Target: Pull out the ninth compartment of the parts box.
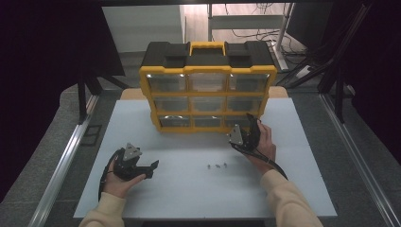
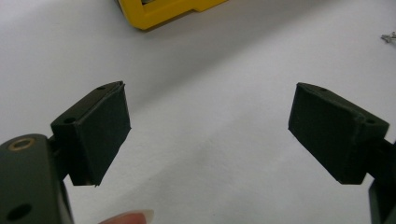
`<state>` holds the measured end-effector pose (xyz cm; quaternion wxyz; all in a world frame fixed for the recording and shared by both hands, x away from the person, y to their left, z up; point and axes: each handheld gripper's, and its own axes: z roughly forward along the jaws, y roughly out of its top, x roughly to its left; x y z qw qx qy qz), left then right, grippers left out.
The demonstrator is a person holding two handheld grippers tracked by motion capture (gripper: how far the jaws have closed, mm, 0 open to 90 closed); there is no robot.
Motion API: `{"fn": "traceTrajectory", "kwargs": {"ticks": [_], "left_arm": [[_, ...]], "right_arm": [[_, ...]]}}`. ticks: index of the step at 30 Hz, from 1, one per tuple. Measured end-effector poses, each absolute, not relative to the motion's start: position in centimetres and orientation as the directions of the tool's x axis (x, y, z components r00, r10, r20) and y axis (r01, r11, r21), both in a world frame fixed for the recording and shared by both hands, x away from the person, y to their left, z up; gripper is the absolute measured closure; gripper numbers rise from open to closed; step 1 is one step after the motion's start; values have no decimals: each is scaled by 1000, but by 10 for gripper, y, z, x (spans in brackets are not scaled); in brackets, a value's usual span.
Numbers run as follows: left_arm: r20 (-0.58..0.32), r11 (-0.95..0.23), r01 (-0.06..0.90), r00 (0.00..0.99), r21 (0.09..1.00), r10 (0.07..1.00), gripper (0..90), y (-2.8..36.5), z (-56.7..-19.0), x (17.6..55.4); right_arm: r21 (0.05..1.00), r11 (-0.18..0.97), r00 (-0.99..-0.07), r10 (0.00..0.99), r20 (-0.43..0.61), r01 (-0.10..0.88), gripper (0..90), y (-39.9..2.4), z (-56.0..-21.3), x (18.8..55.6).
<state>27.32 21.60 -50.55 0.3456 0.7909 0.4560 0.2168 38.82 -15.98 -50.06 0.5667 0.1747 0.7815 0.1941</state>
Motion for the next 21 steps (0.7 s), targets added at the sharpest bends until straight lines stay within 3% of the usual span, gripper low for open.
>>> {"fn": "traceTrajectory", "kwargs": {"ticks": [21], "left_arm": [[25,-333,570,480,751,877,132,218,-504,273]], "right_arm": [[463,885,-288,457,-841,53,350,-158,-505,394]]}}
